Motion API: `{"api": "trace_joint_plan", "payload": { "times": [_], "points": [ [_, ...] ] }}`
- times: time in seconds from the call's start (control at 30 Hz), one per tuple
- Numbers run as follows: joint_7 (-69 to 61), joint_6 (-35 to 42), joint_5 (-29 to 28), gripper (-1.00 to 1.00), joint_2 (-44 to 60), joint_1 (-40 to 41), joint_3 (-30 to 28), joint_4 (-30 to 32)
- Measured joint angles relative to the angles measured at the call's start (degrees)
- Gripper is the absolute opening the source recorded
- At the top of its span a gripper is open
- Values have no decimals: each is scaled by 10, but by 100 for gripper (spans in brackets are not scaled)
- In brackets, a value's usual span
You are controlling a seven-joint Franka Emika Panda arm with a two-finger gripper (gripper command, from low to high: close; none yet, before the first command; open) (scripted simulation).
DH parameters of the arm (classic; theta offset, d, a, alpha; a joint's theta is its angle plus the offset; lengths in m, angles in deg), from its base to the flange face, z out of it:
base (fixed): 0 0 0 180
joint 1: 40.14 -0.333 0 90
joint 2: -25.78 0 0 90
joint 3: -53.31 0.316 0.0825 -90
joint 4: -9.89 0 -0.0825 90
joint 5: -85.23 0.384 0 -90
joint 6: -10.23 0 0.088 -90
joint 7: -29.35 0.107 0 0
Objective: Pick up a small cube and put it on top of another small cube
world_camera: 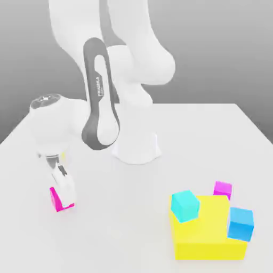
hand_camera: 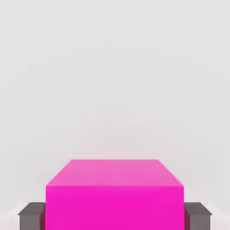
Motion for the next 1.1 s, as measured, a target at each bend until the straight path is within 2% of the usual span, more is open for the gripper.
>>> {"api": "trace_joint_plan", "payload": {
  "times": [0.1, 0.2, 0.4, 0.53, 0.6, 1.1],
  "points": [
    [1, -2, -2, -100, 2, 4, 4, 0],
    [14, 22, -21, -100, -28, -22, -28, 3],
    [70, 81, -99, -100, -102, -49, -76, 16],
    [98, 118, -134, -100, -148, -47, -83, 28],
    [89, 138, -142, -100, -158, -51, -68, 18],
    [-129, 305, -143, -100, -147, -375, 58, -159]
  ]
}}
